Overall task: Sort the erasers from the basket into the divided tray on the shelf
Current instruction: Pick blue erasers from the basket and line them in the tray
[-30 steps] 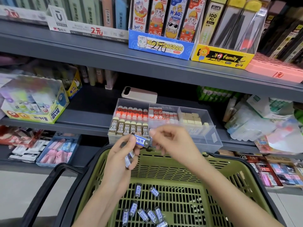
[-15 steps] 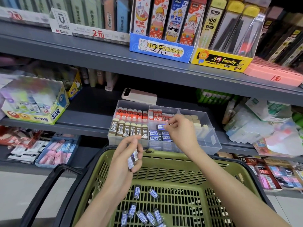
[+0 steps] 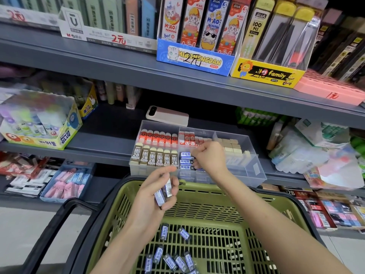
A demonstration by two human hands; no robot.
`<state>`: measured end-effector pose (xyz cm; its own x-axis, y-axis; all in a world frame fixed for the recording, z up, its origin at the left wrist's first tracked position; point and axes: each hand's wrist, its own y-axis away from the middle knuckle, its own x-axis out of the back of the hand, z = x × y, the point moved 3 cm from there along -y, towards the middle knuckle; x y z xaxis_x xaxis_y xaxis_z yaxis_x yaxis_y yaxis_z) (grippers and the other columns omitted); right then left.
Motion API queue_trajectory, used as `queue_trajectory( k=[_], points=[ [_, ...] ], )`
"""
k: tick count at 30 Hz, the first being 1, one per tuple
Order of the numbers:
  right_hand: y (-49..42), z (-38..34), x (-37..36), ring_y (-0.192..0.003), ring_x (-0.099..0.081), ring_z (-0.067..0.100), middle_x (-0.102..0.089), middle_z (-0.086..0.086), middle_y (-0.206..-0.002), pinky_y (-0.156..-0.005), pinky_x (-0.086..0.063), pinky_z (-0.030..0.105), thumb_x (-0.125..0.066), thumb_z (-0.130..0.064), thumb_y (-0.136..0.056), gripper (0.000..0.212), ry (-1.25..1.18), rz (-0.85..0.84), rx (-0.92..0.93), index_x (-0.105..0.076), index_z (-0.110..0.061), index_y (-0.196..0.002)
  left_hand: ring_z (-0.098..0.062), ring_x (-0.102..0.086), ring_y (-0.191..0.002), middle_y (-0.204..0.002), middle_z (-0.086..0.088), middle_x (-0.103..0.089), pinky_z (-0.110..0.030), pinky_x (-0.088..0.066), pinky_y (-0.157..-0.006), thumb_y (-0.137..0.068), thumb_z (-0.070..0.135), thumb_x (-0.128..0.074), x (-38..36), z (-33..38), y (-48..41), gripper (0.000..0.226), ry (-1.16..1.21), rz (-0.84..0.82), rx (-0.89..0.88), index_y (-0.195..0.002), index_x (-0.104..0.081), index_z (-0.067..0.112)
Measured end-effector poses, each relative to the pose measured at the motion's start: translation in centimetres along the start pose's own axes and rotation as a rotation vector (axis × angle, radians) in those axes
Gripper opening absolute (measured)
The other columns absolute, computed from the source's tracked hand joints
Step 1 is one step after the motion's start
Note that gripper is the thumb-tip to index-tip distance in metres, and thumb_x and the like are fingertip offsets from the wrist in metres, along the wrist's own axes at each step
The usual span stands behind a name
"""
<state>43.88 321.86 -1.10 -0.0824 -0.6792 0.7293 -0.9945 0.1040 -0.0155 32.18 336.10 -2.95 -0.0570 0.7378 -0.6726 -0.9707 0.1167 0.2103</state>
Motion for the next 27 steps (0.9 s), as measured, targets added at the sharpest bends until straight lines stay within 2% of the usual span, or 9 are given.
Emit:
queue_trajectory(
  k=[3,6,11,14,17,20,22,24,27],
  points=[
    [-0.3,-0.1,-0.2,-0.067,-0.066,0.040,-0.066,0.029,-0.070,-0.065,-0.057,0.047,-0.057,-0.002,-0.084,0.021,0.007,-0.003,-0.030,-0.063,0.013,-0.071,-0.011,-0.044,-0.058,-0.072,-0.007,-0.055,-0.018,-0.031,-0.039,-0.079,0.015,-0.056,0.1,0.0,0.0,0.024,0.002,0.006,-0.002,-0.096,-0.071,0.008],
    [0.0,-0.4,-0.4,-0.066,-0.064,0.029,-0.066,0.020,-0.066,-0.068,-0.054,0.039,-0.064,-0.007,-0.081,0.022,0.138,0.026,0.052,-0.061,0.007,-0.064,-0.012,-0.044,-0.058,-0.072,-0.007,-0.054,-0.018,-0.031,-0.038,-0.079,0.015,-0.056,0.1,0.1,0.0,0.024,0.009,0.019,-0.005,-0.096,-0.071,0.008],
    [0.0,-0.1,-0.8,-0.066,-0.057,0.017,-0.065,0.007,-0.065,-0.088,-0.038,0.032,-0.063,-0.013,-0.081,0.025,0.280,-0.008,0.140,-0.058,-0.008,-0.057,-0.013,-0.045,-0.059,-0.071,-0.007,-0.054,-0.018,-0.032,-0.039,-0.079,0.015,-0.056,0.0,0.2,0.0,0.023,0.027,0.030,-0.009,-0.096,-0.070,0.007],
    [0.0,-0.4,-0.8,-0.063,-0.055,0.011,-0.063,0.001,-0.062,-0.087,-0.040,0.029,-0.064,-0.017,-0.083,0.028,0.308,-0.039,0.186,-0.059,-0.011,-0.056,-0.014,-0.048,-0.061,-0.072,-0.009,-0.056,-0.020,-0.035,-0.041,-0.078,0.013,-0.056,-0.1,0.2,-0.1,0.023,0.073,0.043,-0.008,-0.093,-0.073,0.008],
    [0.2,-1.2,-0.7,-0.062,-0.055,0.015,-0.061,0.002,-0.061,-0.089,-0.040,0.033,-0.057,-0.021,-0.088,0.033,0.424,-0.094,0.257,-0.058,-0.010,-0.057,-0.018,-0.058,-0.065,-0.075,-0.014,-0.060,-0.022,-0.039,-0.042,-0.078,0.010,-0.055,-0.2,0.2,-0.2,0.025,0.162,0.054,0.030,-0.094,-0.074,0.005],
    [0.9,-1.8,0.5,-0.064,-0.054,0.019,-0.058,0.002,-0.063,-0.087,-0.045,0.038,-0.049,-0.022,-0.092,0.034,0.456,-0.128,0.262,-0.058,-0.009,-0.061,-0.025,-0.069,-0.077,-0.086,-0.018,-0.068,-0.026,-0.051,-0.051,-0.080,0.011,-0.055,-0.2,0.1,-0.3,0.030,0.245,0.058,0.070,-0.105,-0.067,0.000],
    [2.2,-2.3,2.0,-0.066,-0.056,0.022,-0.062,0.003,-0.065,-0.072,-0.049,0.032,-0.048,-0.024,-0.093,0.035,0.368,-0.049,0.298,-0.062,-0.007,-0.067,-0.032,-0.070,-0.092,-0.097,-0.022,-0.070,-0.030,-0.057,-0.064,-0.082,0.012,-0.055,-0.1,0.1,-0.5,0.034,0.294,0.059,0.067,-0.112,-0.059,-0.003],
    [4.8,-2.8,3.3,-0.061,-0.054,0.018,-0.061,0.001,-0.061,-0.060,-0.043,0.030,-0.051,-0.029,-0.094,0.036,0.121,-0.017,0.324,-0.065,-0.009,-0.067,-0.035,-0.066,-0.103,-0.107,-0.025,-0.068,-0.035,-0.058,-0.073,-0.084,0.013,-0.053,-0.2,0.1,-0.5,0.032,0.302,0.040,0.033,-0.111,-0.056,-0.004],
    [9.8,-3.0,3.4,-0.060,-0.056,0.005,-0.066,-0.005,-0.065,-0.060,-0.047,0.024,-0.062,-0.032,-0.087,0.018,-0.171,-0.120,0.271,-0.069,-0.024,-0.072,-0.030,-0.066,-0.106,-0.112,-0.021,-0.068,-0.033,-0.057,-0.077,-0.087,0.018,-0.051,-0.8,-0.3,-0.1,0.029,0.185,-0.001,-0.017,-0.107,-0.056,-0.002]
  ],
)
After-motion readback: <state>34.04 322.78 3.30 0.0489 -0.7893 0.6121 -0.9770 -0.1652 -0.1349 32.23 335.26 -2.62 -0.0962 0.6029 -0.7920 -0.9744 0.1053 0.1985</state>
